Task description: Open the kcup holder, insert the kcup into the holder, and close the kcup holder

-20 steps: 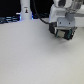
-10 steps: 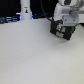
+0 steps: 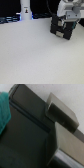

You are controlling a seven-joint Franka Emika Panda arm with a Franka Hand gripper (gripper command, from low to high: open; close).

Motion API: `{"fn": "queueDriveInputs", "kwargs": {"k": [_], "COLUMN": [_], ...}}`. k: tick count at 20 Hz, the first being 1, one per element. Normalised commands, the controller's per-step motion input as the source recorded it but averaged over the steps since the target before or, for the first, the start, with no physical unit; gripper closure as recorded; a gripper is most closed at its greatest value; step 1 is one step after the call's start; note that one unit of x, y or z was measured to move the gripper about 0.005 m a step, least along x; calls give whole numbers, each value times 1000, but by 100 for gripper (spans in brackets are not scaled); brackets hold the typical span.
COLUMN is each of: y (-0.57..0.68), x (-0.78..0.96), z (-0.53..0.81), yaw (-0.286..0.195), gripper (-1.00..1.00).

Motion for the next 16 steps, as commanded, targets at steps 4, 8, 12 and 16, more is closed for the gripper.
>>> {"fn": "queueDriveInputs", "kwargs": {"k": [4, 8, 12, 16], "y": [474, 511, 227, 5], "x": [-597, -662, -63, 65], "z": [319, 174, 523, 115], "yaw": [-6, 12, -33, -14], "gripper": [-100, -100, -100, 100]}}
